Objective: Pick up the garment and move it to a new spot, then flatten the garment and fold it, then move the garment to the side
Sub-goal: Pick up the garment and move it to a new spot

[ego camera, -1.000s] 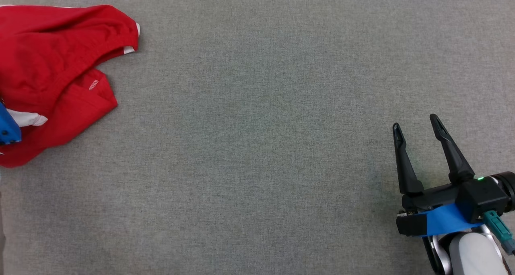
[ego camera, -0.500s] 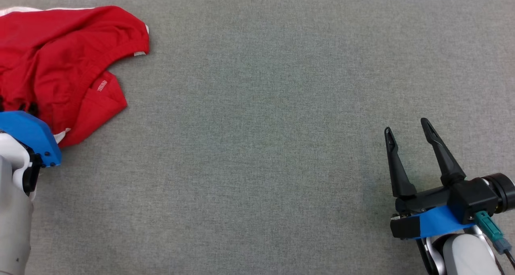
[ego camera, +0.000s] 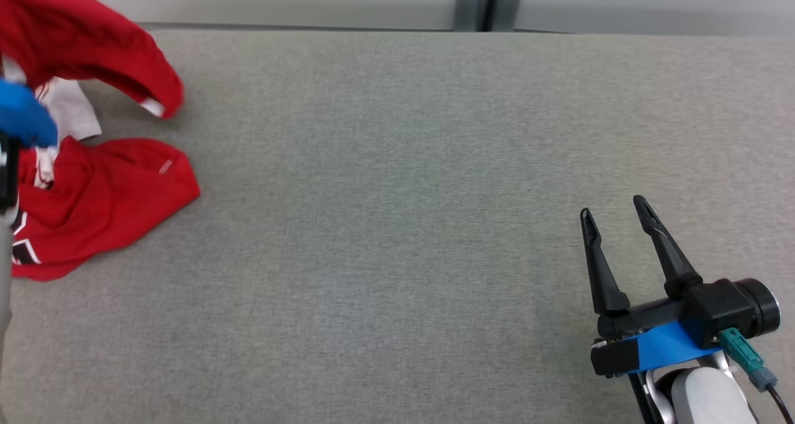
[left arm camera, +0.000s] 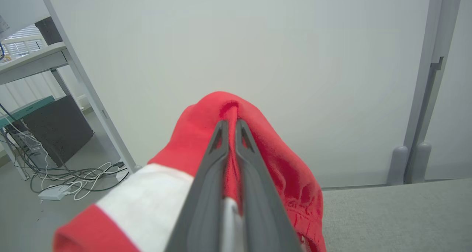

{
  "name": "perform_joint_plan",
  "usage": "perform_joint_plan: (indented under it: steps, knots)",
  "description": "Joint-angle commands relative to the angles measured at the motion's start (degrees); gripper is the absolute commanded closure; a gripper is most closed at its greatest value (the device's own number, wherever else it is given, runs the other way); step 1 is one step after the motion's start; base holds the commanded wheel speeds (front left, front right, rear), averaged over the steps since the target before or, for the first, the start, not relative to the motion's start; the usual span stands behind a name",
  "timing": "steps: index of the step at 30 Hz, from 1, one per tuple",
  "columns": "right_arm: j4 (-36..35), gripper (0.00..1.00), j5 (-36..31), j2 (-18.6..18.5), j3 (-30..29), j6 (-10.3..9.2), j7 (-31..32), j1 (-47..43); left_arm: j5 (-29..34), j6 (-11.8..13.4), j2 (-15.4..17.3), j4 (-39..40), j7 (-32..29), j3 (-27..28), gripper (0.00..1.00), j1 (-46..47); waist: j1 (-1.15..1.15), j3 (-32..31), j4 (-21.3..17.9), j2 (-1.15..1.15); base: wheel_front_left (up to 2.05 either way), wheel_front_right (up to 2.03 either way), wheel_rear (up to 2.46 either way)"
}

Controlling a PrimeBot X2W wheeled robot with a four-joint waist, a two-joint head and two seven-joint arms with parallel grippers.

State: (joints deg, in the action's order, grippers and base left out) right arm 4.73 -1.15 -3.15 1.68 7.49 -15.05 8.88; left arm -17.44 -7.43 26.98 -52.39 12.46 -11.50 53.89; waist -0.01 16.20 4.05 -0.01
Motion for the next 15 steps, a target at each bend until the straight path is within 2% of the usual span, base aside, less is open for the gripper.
perform_joint_plan:
  steps: [1, 6, 15]
  knots:
    - [0.3, 0.00, 0.7, 0.2, 0.1, 0.01, -0.2, -0.8, 0.8, 0.0, -0.5, 3.1, 1.1, -1.0, 1.00, 2.4, 0.01, -1.6, -1.8, 0.01, 0.00, 0.00, 0.00]
    - [0.4, 0.00, 2.5, 0.2, 0.7, 0.01, -0.2, -1.0, 2.0, 0.0, -2.2, 12.0, 1.6, -4.0, 1.00, 6.0, 0.01, -3.5, -6.3, 0.01, 0.00, 0.00, 0.00]
    - [0.0, 0.00, 6.5, 0.2, 1.7, 0.02, -0.2, -0.3, 0.9, 0.0, -7.0, 27.7, -2.9, -12.4, 1.00, 11.3, 0.01, -3.7, -15.6, 0.01, 0.00, 0.00, 0.00]
